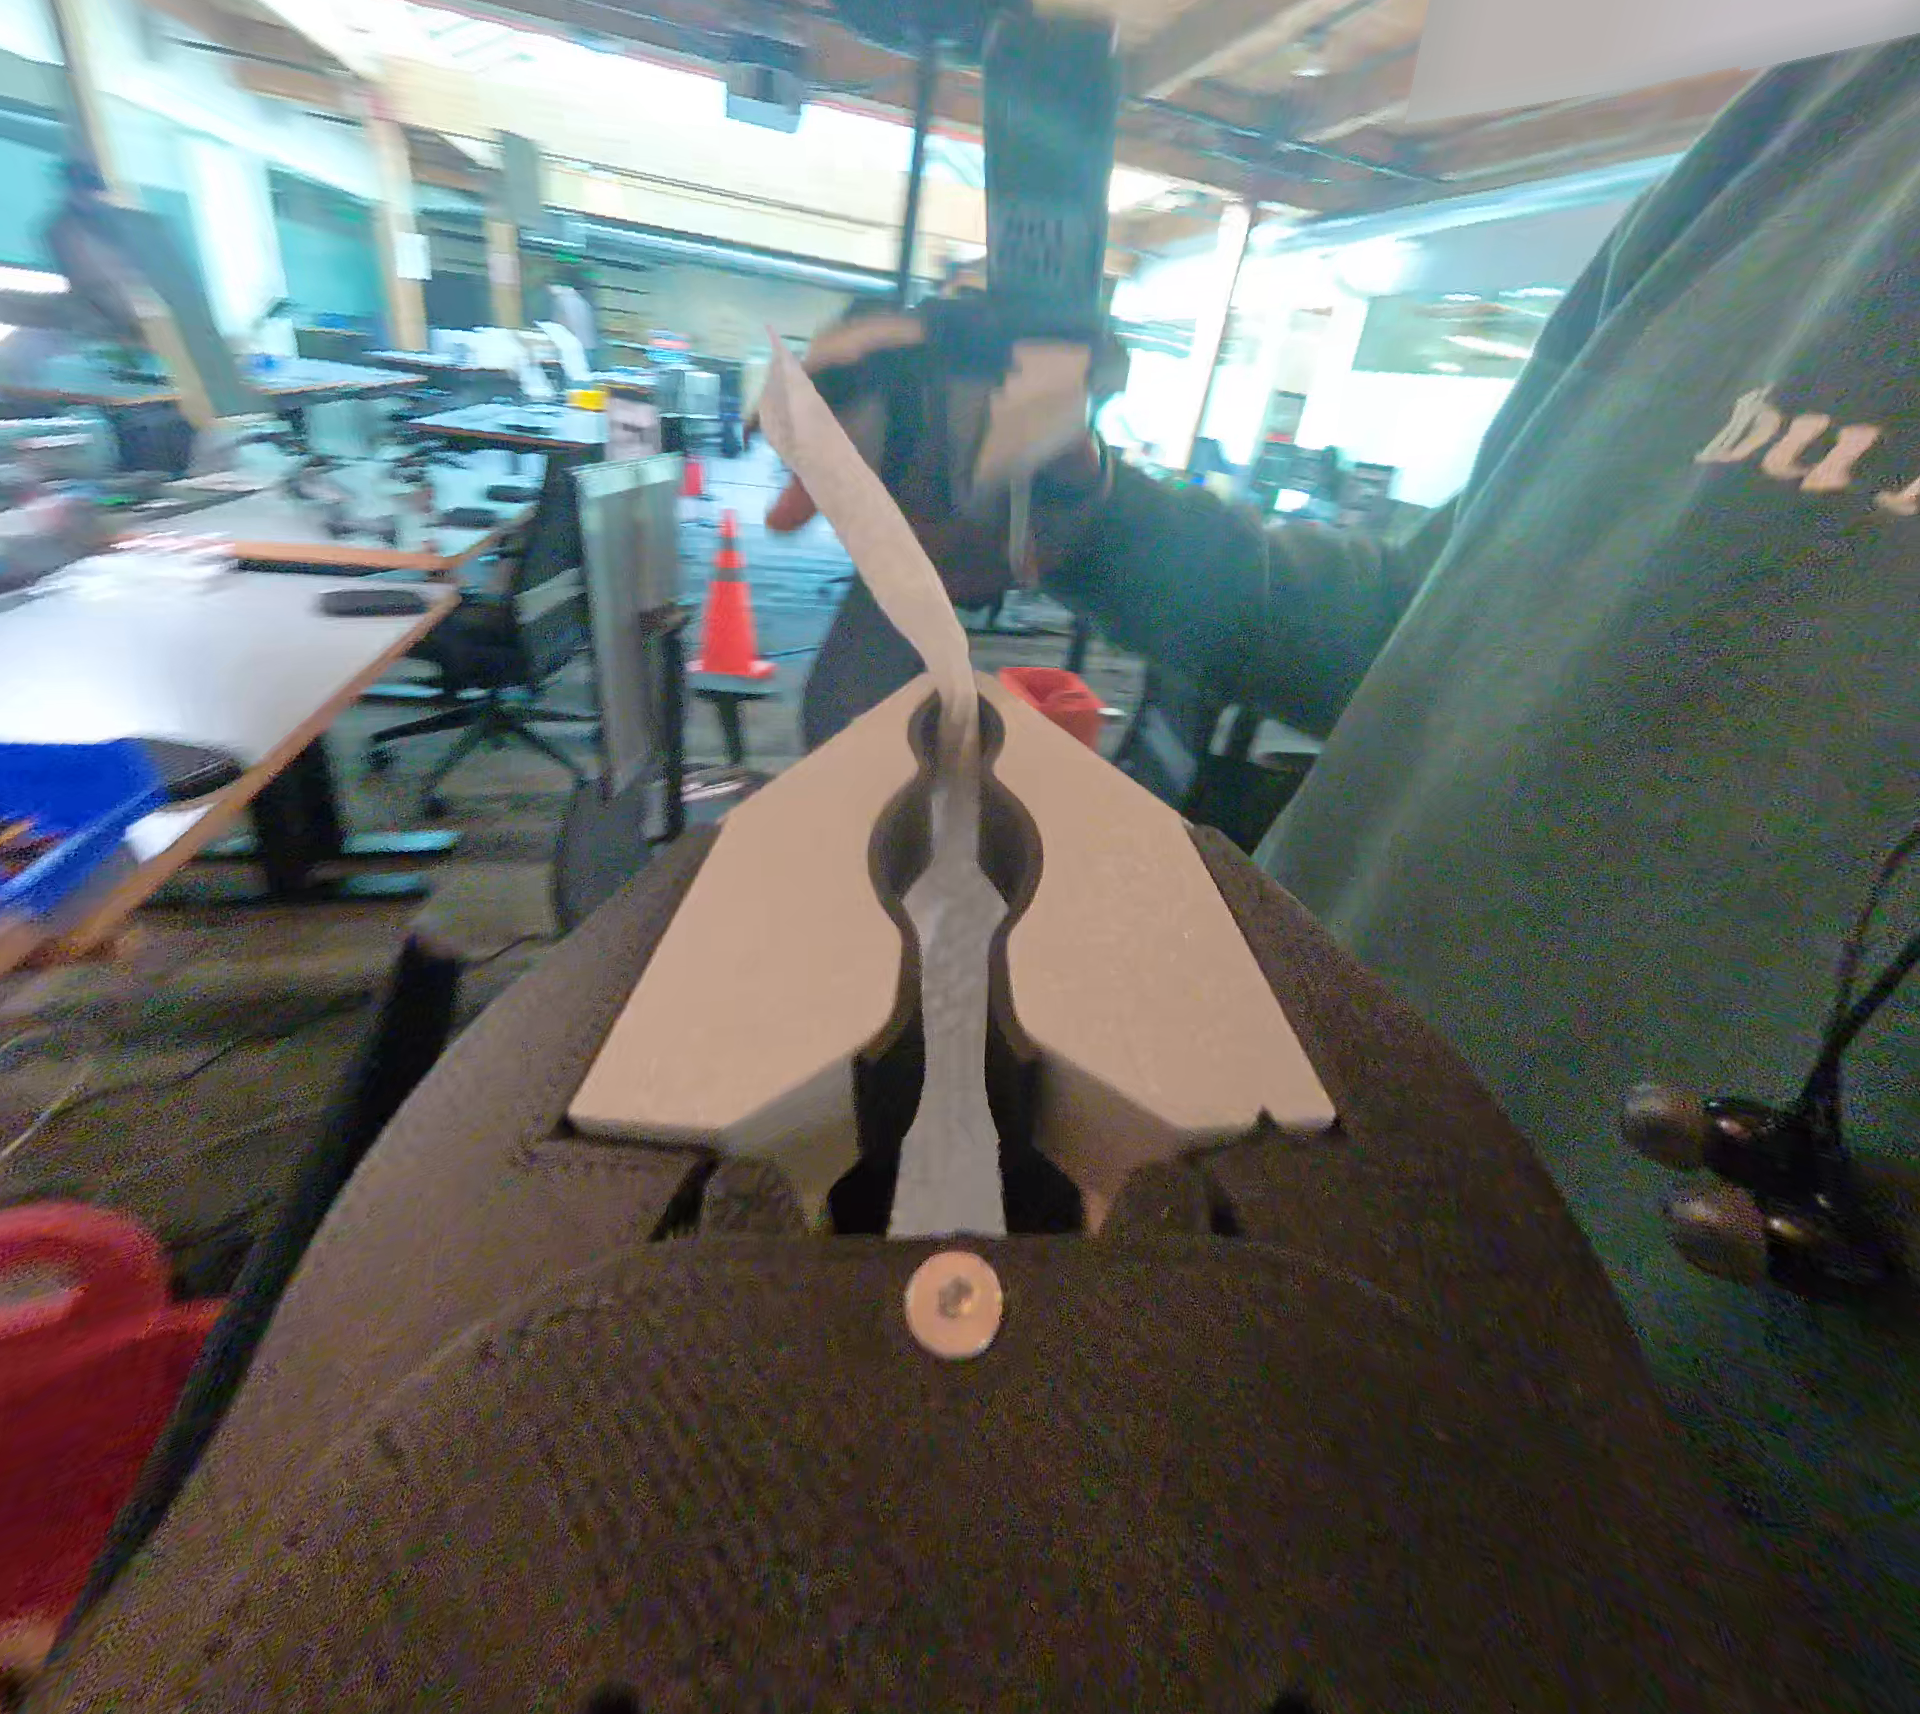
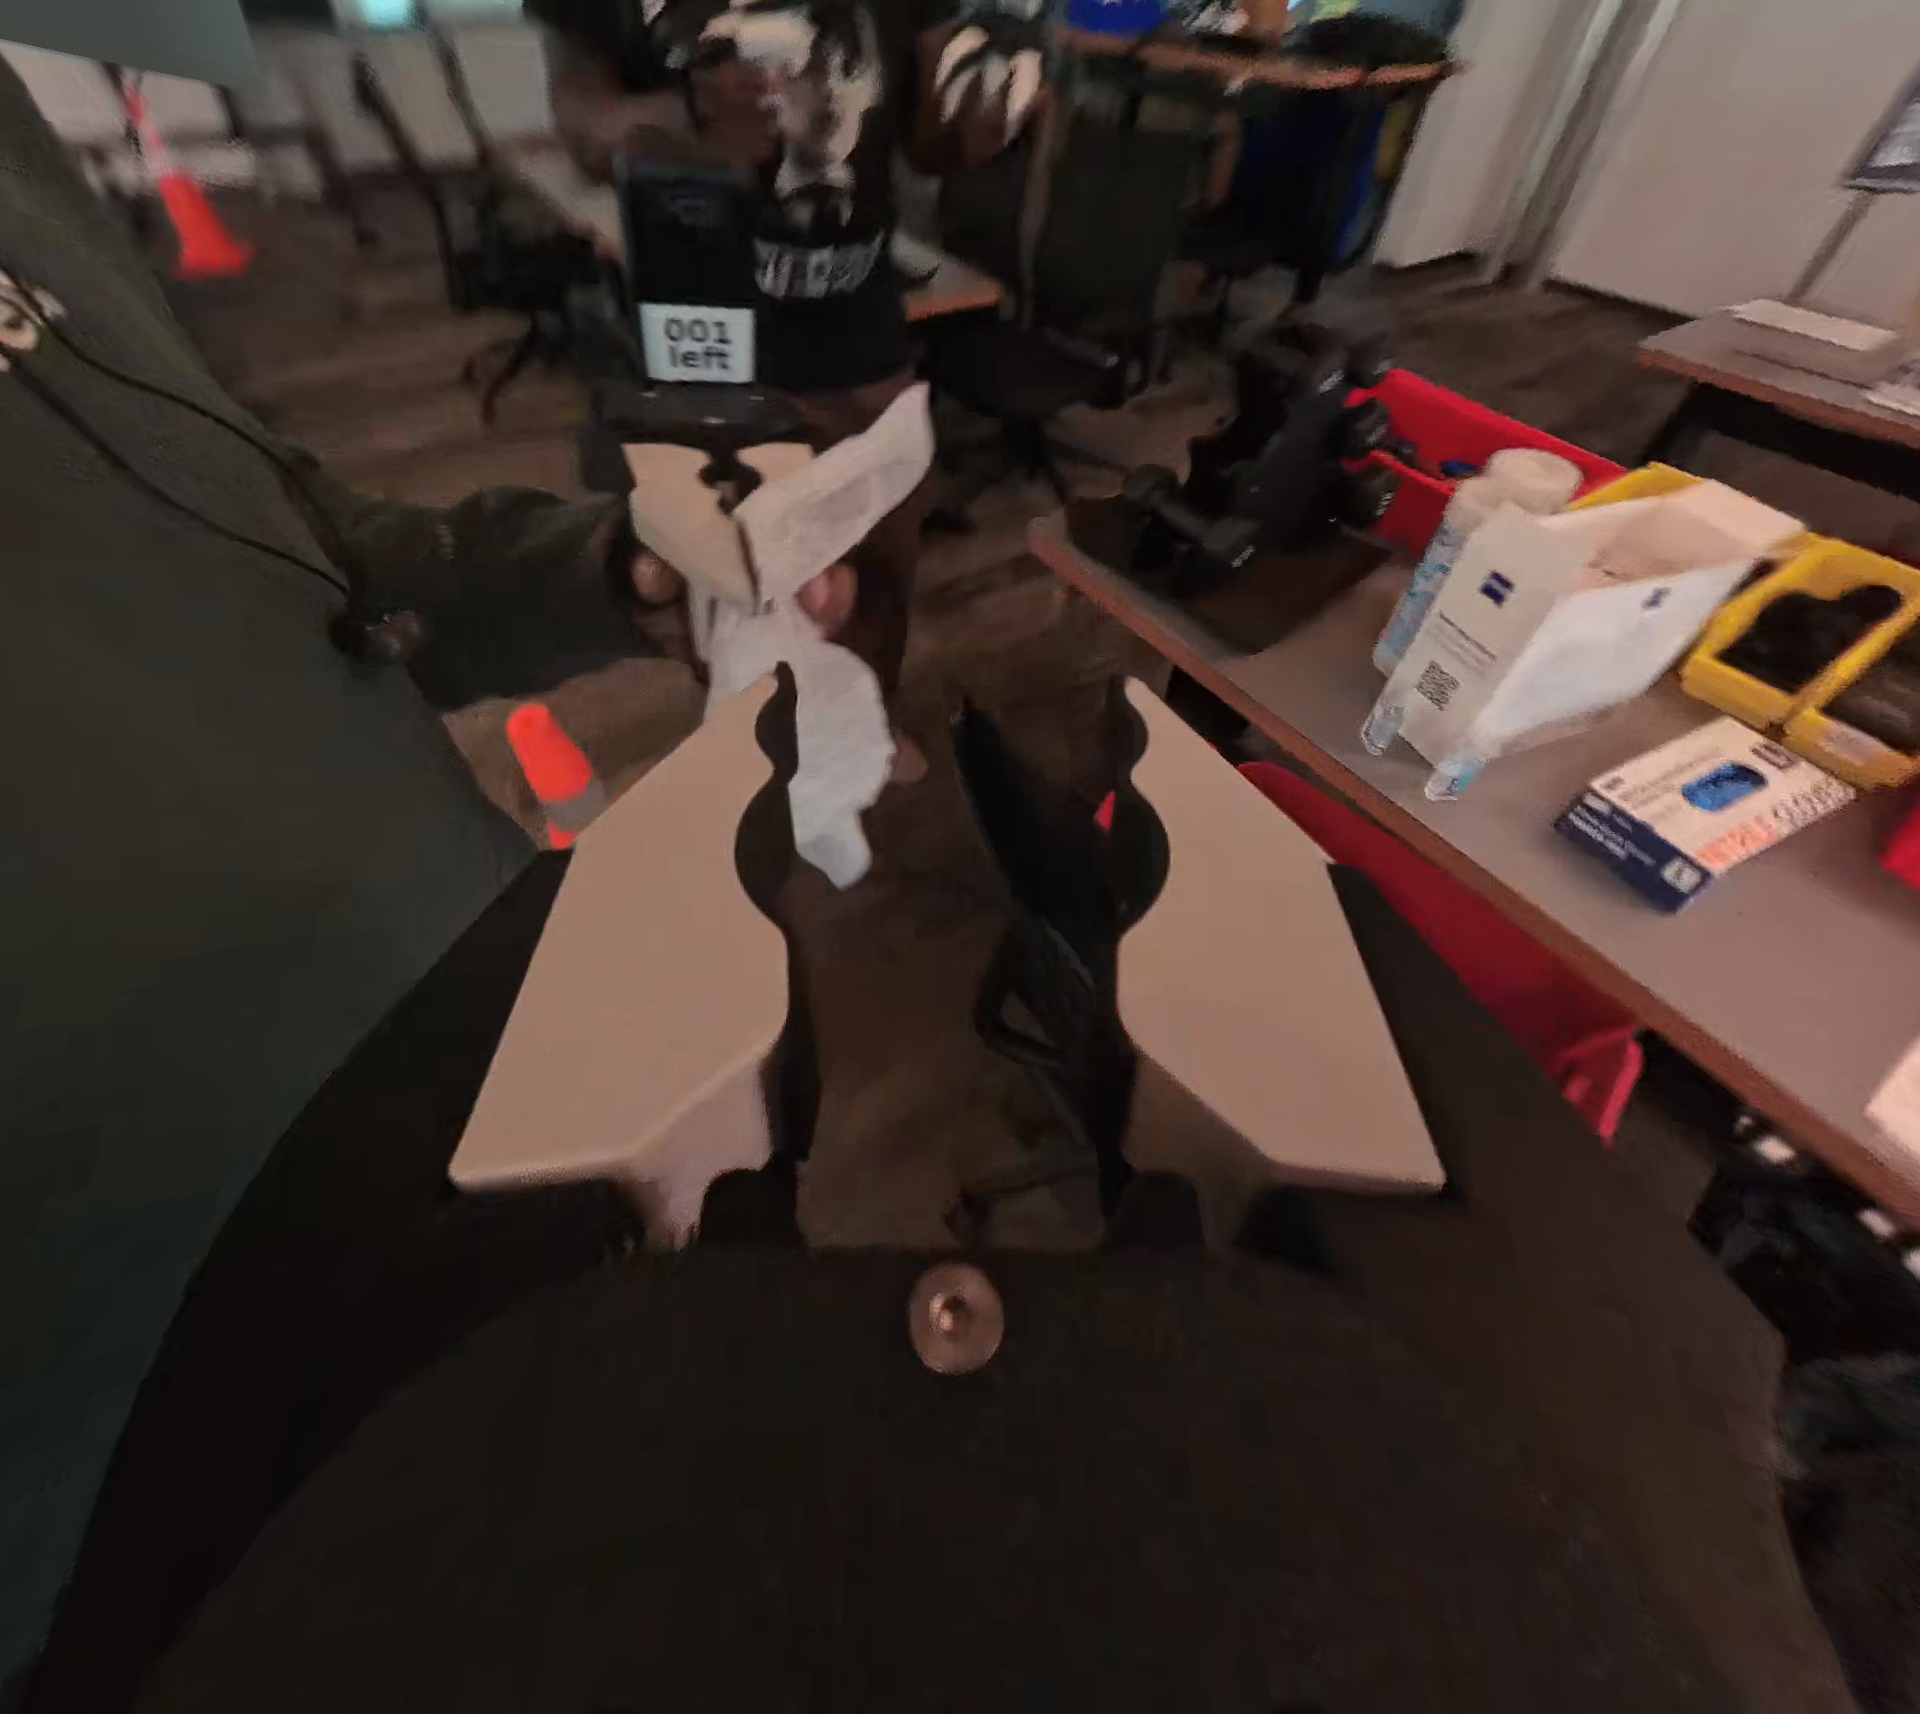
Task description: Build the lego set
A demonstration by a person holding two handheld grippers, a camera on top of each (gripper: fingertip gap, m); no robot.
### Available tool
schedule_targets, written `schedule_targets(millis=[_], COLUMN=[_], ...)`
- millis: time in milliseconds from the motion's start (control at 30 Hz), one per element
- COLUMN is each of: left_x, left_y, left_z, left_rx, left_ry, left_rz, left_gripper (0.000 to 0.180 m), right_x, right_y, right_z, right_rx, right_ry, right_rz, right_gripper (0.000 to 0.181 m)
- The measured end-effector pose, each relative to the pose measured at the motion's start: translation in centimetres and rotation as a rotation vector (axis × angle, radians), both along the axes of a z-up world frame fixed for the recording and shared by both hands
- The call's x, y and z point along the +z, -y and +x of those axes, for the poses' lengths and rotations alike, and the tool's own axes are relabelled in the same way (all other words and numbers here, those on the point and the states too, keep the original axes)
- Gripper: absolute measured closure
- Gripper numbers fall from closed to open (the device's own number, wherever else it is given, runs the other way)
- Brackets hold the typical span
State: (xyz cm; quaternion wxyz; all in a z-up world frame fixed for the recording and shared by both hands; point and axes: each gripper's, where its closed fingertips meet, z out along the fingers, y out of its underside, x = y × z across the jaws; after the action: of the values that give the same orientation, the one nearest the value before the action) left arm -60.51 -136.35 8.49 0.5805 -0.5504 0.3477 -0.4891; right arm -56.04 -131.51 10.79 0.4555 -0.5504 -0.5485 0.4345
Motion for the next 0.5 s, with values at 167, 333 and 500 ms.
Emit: schedule_targets(millis=[167,333,500], left_x=[2.2,0.8,-0.5], left_y=[-3.9,-7.4,-10.9], left_z=[11.4,22.8,31.9], left_rx=[-0.246,-0.319,-0.291], left_ry=[-0.002,-0.029,-0.072], left_rz=[0.033,0.016,0.001], left_gripper=[0.18,0.18,0.18], right_x=[-1.6,-1.0,-1.5], right_y=[-0.9,-3.6,-7.5], right_z=[8.8,18.7,26.3], right_rx=[-0.18,-0.18,-0.212], right_ry=[-0.22,-0.251,-0.189], right_rz=[-0.102,-0.133,-0.149], right_gripper=[0.135,0.148,0.181])
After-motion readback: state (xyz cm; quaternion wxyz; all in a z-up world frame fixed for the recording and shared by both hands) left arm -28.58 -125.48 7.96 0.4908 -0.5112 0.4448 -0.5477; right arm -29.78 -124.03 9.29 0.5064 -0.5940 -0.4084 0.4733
